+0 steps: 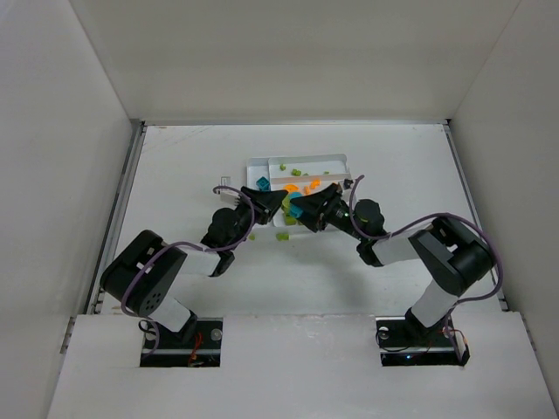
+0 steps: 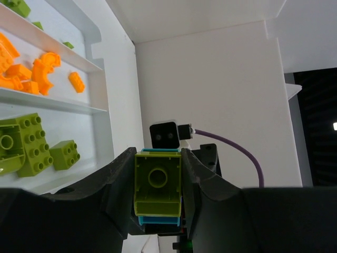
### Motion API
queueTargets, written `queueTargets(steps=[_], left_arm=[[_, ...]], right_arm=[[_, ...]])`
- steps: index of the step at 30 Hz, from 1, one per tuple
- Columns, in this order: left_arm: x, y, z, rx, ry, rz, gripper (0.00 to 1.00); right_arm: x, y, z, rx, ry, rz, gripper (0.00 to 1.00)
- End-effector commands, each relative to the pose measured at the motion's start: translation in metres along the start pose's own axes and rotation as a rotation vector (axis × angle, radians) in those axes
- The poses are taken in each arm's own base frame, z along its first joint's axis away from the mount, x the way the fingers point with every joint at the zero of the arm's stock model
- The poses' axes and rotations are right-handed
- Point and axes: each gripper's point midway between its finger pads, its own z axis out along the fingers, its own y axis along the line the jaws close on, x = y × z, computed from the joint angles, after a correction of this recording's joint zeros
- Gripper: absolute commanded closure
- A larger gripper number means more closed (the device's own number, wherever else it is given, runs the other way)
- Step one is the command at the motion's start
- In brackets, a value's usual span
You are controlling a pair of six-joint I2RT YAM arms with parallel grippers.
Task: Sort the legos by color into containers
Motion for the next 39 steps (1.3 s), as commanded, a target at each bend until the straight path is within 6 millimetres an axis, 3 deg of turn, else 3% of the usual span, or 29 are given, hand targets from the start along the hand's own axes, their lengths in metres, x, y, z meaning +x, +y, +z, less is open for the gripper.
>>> queueTargets(steps=[1,7,18,25,30,39], left_arm=[[-0.017,-0.059,-0.010,0.228,-0.055,0.014,0.79],[-0.014,-0.054,-0.010,0.218,-0.040,0.001,0.80],[-0.006,-0.058,-0.015,0.231,0.007,0.000,0.79],[-0.005,-0.052,-0.017,0.217,0.015,0.008,0.65],[-0.005,-0.054,-0.010,0.223,0.020,0.001,0.64],[-0.011,-0.053,-0.014,0.226,0.016,0.037,0.89]], right_arm=[[0.004,0.033,-0.006,-0.114,0.014,-0.079,0.28],[0.000,0.025,-0.003,-0.095,0.010,-0.084,0.33],[-0.009,0.026,0.004,-0.101,-0.017,-0.095,0.66],[-0.008,0.026,0.000,-0.098,-0.024,-0.092,0.68],[-0.006,0.024,0.001,-0.092,-0.015,-0.083,0.69],[-0.013,0.024,-0.006,-0.091,-0.031,-0.084,0.69]])
